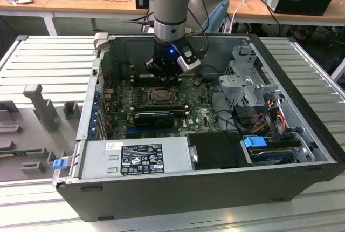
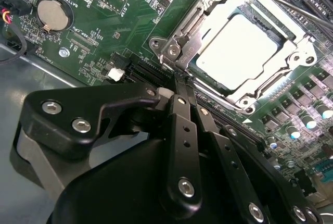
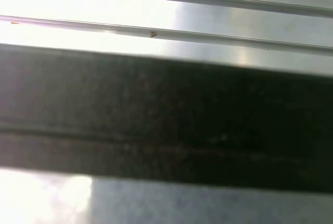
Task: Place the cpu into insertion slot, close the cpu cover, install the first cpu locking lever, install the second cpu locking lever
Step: 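Install the first cpu locking lever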
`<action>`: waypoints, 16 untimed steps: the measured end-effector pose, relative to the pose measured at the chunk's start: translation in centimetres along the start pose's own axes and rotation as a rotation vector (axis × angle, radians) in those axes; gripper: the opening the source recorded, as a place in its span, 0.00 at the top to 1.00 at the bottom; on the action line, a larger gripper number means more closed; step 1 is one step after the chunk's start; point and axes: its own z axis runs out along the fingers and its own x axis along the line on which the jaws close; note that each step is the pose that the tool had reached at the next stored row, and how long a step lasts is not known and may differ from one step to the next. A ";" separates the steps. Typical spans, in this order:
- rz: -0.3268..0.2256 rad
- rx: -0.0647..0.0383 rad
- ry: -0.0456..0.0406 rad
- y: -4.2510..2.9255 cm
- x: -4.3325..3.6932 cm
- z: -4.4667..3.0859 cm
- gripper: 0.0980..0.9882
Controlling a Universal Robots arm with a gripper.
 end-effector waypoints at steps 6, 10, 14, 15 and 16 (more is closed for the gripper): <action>0.000 0.000 0.0001 -0.01 -0.02 0.18 0.99; 0.000 -0.001 -0.0002 -0.01 -0.05 0.20 0.99; 0.000 -0.001 0.0000 0.02 -0.06 -0.22 0.99; 0.000 0.000 0.0000 0.03 -0.06 -0.41 0.99; 0.000 -0.001 -0.0001 0.05 -0.07 -0.63 0.99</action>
